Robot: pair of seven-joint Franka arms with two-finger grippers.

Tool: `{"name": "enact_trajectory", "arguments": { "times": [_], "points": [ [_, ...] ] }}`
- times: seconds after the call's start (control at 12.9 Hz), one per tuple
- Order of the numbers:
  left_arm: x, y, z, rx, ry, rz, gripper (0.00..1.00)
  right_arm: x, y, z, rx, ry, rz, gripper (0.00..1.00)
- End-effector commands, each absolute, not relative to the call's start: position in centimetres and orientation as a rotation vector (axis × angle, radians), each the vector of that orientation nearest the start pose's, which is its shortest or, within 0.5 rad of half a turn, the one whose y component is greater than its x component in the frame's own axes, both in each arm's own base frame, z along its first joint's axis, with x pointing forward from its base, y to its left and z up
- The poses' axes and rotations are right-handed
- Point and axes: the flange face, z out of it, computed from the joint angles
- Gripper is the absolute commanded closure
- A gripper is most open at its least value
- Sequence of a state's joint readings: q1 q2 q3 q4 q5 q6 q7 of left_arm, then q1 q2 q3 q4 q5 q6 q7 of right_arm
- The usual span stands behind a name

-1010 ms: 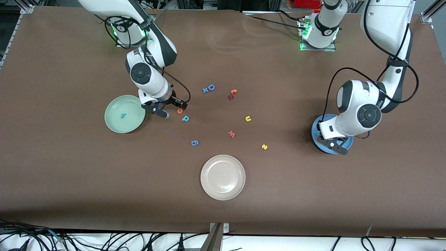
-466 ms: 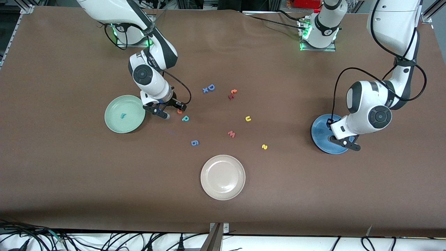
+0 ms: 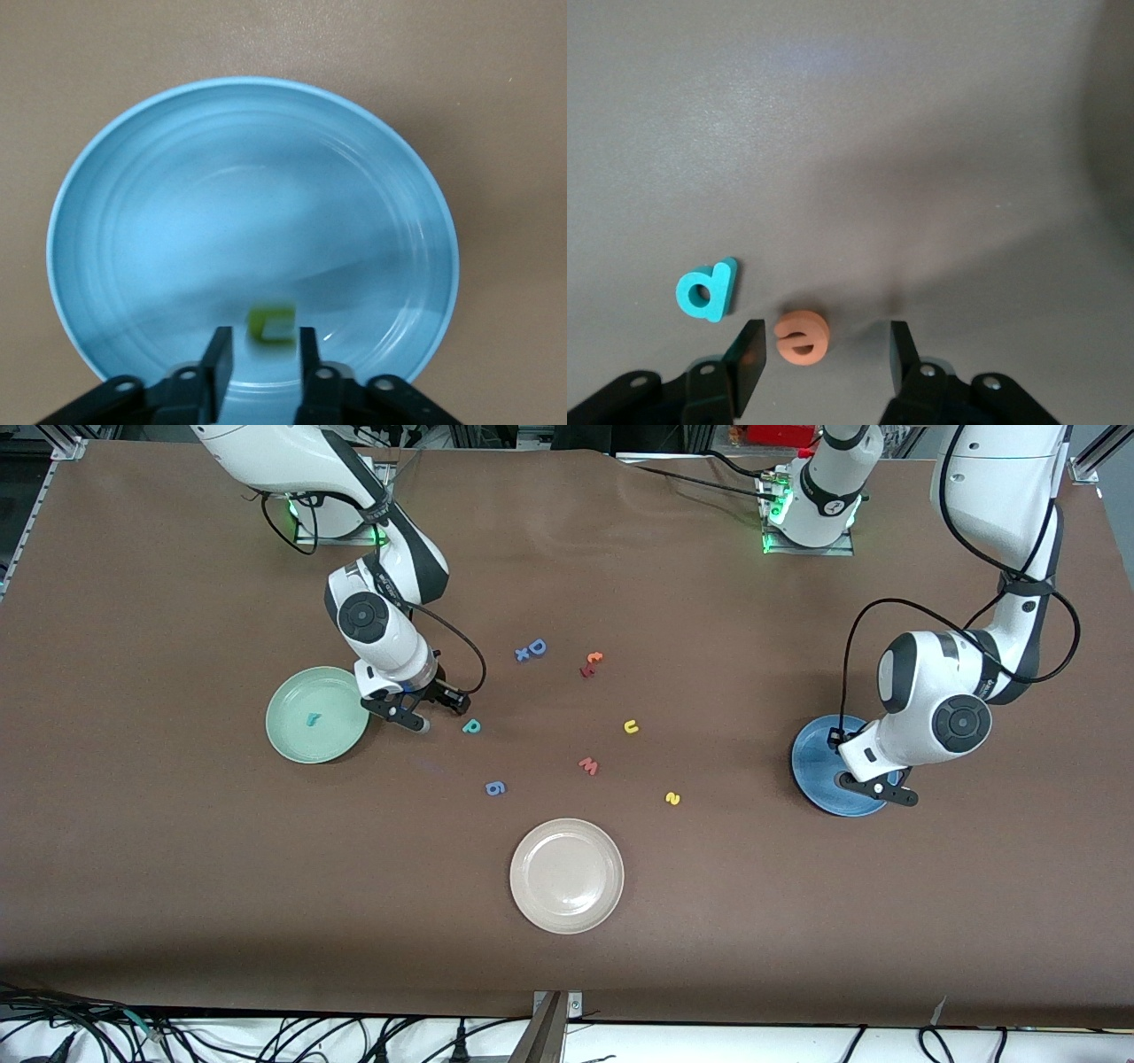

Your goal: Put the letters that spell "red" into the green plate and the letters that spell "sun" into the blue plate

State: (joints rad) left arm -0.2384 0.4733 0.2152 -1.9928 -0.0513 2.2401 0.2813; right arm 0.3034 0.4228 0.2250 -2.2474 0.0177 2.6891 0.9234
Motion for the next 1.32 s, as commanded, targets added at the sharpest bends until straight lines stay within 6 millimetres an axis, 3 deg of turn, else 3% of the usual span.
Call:
{"name": "enact_trajectory", "arguments": {
  "times": [0.0,0.23,0.54,0.85,1.24],
  "points": [
    [59.0,-2.3,21.8,-3.082,0.436,0.303,0.01,46.9,28.1,17.5,-2.967,0.678,0.036,0.35],
    [59.8,-5.0,23.8,-3.07,0.54,0.238,0.0,46.7,28.1,16.5,-2.965,0.676,0.038,0.39],
    [60.6,-13.6,26.1,-3.067,0.709,0.144,0.0,46.6,28.1,16.2,-2.973,0.663,0.045,0.55],
    [60.8,-19.9,26.7,-3.131,0.759,0.08,0.0,46.6,28.2,16.2,-2.974,0.665,0.047,0.58],
    [62.0,-23.8,25.5,-3.153,0.69,-0.21,0.0,46.6,28.2,16.2,-2.986,0.613,0.046,0.77]
  ]
}}
